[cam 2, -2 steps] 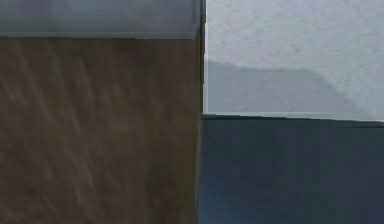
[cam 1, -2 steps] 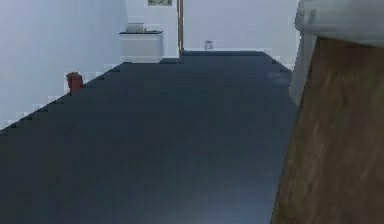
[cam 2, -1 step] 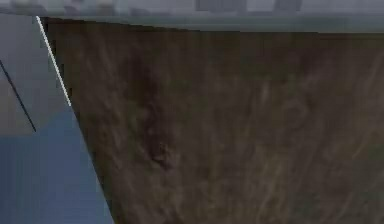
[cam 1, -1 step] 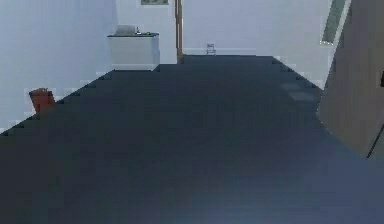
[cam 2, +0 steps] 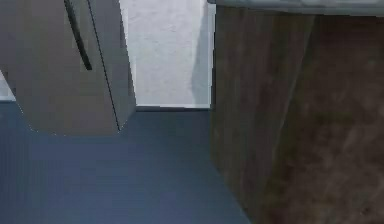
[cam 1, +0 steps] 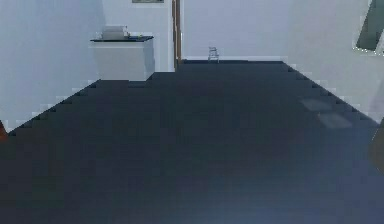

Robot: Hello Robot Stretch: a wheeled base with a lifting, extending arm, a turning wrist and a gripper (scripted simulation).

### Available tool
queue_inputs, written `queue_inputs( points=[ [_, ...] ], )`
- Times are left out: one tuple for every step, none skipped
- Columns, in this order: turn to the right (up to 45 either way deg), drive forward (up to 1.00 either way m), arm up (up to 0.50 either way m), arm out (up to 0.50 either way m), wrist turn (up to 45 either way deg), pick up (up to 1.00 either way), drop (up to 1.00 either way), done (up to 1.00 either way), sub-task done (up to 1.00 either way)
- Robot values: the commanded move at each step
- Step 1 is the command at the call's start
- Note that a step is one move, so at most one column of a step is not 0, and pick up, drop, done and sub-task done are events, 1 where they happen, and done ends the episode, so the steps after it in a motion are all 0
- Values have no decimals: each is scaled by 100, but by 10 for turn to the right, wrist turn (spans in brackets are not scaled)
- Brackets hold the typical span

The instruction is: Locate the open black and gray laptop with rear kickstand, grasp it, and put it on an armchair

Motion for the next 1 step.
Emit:
queue_inputs(
  points=[
    [0,100,0,0,0,0,0,0,0]
  ],
)
